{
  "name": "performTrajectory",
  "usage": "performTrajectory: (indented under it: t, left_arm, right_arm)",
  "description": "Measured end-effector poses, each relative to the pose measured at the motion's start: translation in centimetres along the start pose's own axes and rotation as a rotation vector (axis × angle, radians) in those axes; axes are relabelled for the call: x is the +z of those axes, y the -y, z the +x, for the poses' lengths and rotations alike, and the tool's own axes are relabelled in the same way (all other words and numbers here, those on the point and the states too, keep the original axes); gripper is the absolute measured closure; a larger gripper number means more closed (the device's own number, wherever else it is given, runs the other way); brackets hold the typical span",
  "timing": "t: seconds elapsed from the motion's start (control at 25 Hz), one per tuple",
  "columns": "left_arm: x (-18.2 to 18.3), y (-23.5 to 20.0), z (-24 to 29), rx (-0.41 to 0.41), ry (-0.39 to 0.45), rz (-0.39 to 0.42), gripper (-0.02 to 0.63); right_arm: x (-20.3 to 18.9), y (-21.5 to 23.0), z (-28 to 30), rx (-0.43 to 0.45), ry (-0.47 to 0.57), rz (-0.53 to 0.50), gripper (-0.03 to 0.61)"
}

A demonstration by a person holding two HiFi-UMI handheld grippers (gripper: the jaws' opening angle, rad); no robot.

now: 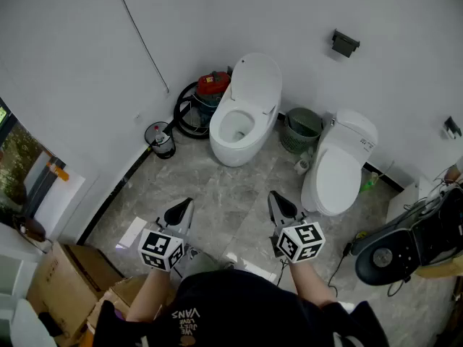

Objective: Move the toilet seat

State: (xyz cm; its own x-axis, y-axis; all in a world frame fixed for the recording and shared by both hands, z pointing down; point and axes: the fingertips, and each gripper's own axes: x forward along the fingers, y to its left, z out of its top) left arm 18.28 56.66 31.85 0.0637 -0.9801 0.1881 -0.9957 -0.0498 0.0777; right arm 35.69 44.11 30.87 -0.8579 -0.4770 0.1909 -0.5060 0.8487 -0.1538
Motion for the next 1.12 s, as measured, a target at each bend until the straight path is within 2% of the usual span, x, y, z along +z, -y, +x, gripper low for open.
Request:
performTrajectory:
  t: [0.16,0.36,0.48,0.52,0.56,0.6,0.76,1.12]
  left_arm:
    - [-0.3,0.6,-0.1,-0.010,-0.011,0.013,0.604]
    - [-0.4,0.8,0.3,-0.039,0.008,0.004,0.604]
    - [-0.6,0.5,1.0,-0.071,0.006,-0.011,0.607]
    - [-0.8,0.2,1.4,-0.084,0.002,-0.024,0.557]
    - [-0.9,-0.2,1.7,-0.093,-0.003,-0.036,0.441]
    - [-1.0,-0.8,2.2,-0.096,-0.008,-0.045,0.382]
    - [-1.1,-4.2,4.2,-0.084,-0.009,-0.062,0.380]
    - [0.2,-15.1,8.8,-0.081,-0.016,-0.087,0.374]
  right_arm:
    - [-0.1,-0.1,-0.3,0.007,0.006,0.003,0.580]
    - [-0.3,-0.4,0.4,0.050,0.016,0.036,0.578]
    - [-0.3,-0.3,1.5,0.046,0.031,0.056,0.578]
    - [-0.3,-0.3,2.0,0.041,0.033,0.061,0.538]
    - [-0.3,-0.2,2.6,0.036,0.032,0.067,0.507]
    - [-0.3,-0.1,3.4,0.031,0.028,0.072,0.487]
    - [0.0,0.7,6.8,0.004,0.010,0.088,0.381]
    - [1.7,2.0,17.0,-0.059,-0.016,0.091,0.364]
